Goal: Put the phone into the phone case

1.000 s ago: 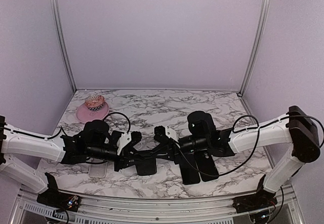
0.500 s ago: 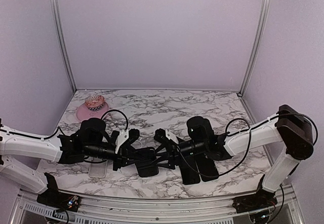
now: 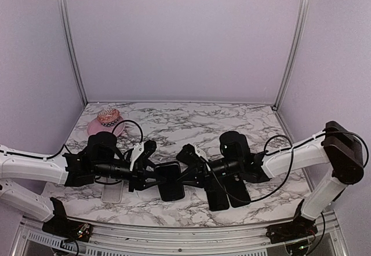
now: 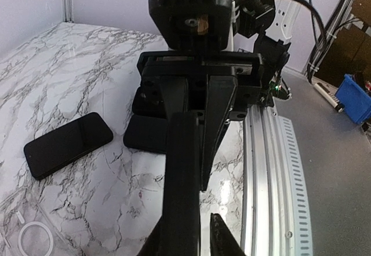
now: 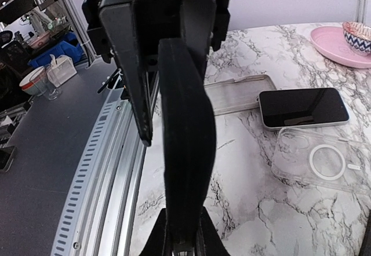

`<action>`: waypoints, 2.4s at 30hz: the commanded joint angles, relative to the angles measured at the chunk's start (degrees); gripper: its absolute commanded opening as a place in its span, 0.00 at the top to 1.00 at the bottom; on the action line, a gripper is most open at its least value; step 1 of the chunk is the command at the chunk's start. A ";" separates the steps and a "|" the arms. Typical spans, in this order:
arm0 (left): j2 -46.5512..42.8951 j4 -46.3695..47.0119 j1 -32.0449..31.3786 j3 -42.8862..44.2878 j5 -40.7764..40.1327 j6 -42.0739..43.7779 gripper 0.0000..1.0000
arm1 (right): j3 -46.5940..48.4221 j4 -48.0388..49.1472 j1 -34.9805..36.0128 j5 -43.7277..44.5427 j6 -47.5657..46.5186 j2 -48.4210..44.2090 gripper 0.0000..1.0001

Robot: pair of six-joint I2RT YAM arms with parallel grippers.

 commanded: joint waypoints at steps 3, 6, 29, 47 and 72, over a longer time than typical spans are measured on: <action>-5.34 3.88 -0.20 0.71 -9.98 0.41 0.27 | 3.69 -9.22 -7.18 -0.38 3.79 -7.61 1.00; -6.90 2.50 0.40 0.48 -19.76 -2.38 0.13 | 8.33 -22.61 -13.10 0.60 3.41 -9.08 1.00; -0.88 -17.90 1.15 11.28 -31.17 -4.18 0.10 | 28.13 -68.96 -51.61 13.13 -7.40 11.18 0.85; 0.94 -21.80 1.37 14.88 -35.28 -2.68 0.09 | 35.20 -73.85 -42.03 51.87 6.08 11.06 0.45; 2.45 -21.89 1.50 14.11 -34.06 -4.56 0.04 | 25.34 -80.00 11.11 44.32 53.10 8.30 0.07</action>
